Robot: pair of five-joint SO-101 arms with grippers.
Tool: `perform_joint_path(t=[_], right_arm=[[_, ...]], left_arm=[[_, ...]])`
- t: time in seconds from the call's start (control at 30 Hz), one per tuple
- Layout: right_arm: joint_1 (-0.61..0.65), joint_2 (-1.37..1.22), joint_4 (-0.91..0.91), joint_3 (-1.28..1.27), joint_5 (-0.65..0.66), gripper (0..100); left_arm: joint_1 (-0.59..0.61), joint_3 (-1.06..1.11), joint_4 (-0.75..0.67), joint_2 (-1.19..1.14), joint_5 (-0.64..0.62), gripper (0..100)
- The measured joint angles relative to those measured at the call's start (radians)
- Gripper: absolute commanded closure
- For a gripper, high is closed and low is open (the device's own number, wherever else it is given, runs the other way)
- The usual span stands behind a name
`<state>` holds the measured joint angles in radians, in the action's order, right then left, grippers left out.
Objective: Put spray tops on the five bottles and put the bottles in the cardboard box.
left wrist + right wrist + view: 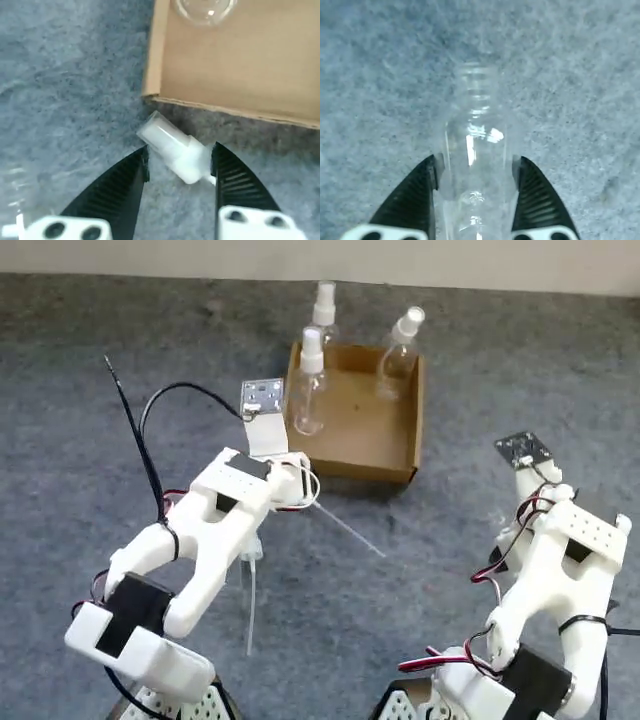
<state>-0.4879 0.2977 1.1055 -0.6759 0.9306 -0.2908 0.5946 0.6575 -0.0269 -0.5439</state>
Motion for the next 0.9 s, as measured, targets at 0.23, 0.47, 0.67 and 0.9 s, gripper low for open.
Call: perform_joint_path(t=[0.23, 0.47, 0.67, 0.9], right_arm=[[-0.003, 0.000, 0.000, 0.000, 0.000, 99.5], [-0.011, 0.000, 0.000, 0.000, 0.000, 99.5], [-0.017, 0.000, 0.000, 0.000, 0.000, 99.5], [-0.017, 0.000, 0.000, 0.000, 0.000, 99.5]], left_arm=[[-0.003, 0.000, 0.000, 0.000, 0.000, 92], [-0.012, -0.002, 0.002, 0.002, 0.106, 93], [-0.011, -0.020, 0.141, 0.003, 0.255, 93], [0.032, -0.044, 0.290, 0.005, 0.368, 93]])
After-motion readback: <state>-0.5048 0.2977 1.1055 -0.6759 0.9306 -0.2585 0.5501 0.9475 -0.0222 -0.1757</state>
